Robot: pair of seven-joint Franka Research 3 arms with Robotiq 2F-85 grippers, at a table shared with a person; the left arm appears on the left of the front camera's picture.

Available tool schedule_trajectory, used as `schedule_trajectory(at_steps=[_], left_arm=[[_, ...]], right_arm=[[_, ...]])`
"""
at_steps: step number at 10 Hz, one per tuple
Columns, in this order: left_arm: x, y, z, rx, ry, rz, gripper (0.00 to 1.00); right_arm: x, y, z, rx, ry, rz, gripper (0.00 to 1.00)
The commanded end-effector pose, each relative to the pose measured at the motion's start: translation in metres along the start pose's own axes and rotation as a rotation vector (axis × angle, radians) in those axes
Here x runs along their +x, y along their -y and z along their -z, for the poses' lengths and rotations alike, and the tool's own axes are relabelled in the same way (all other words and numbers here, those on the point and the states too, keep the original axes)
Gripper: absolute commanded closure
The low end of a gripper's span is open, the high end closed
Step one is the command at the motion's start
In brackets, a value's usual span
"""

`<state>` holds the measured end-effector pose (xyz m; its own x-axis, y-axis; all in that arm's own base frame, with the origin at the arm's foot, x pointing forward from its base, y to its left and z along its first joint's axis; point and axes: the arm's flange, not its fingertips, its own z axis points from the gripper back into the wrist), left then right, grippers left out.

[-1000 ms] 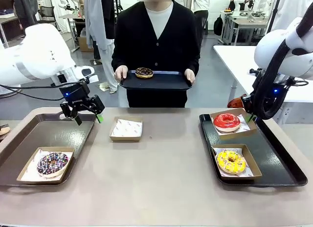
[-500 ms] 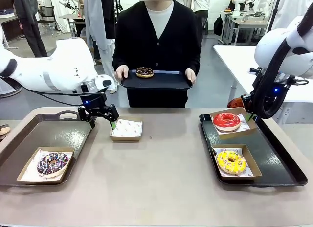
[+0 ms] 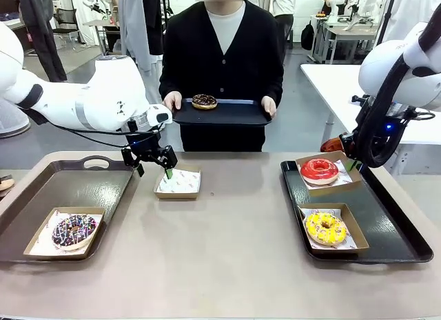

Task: Individually package the donuts and arrange them on the tray.
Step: Place the picked Paper togo box on the Handle tray while simultaneously picking up another Paper togo box from the table with the other hand.

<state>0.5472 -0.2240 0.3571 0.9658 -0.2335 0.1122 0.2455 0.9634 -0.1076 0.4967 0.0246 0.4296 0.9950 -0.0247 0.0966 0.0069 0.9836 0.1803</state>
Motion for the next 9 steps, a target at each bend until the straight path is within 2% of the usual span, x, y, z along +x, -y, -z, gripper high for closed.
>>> schedule_trajectory(at_steps=[1,9], left_arm=[[-0.0038,-0.0006,0.0,-0.001,-0.016,-0.003,0.0],[-0.0038,-0.0006,0.0,-0.001,-0.016,-0.003,0.0]], right_arm=[[-0.0005,-0.0002,-0.0009,0.001,0.002,0.0,0.99],[-0.0005,-0.0002,-0.0009,0.001,0.002,0.0,0.99]])
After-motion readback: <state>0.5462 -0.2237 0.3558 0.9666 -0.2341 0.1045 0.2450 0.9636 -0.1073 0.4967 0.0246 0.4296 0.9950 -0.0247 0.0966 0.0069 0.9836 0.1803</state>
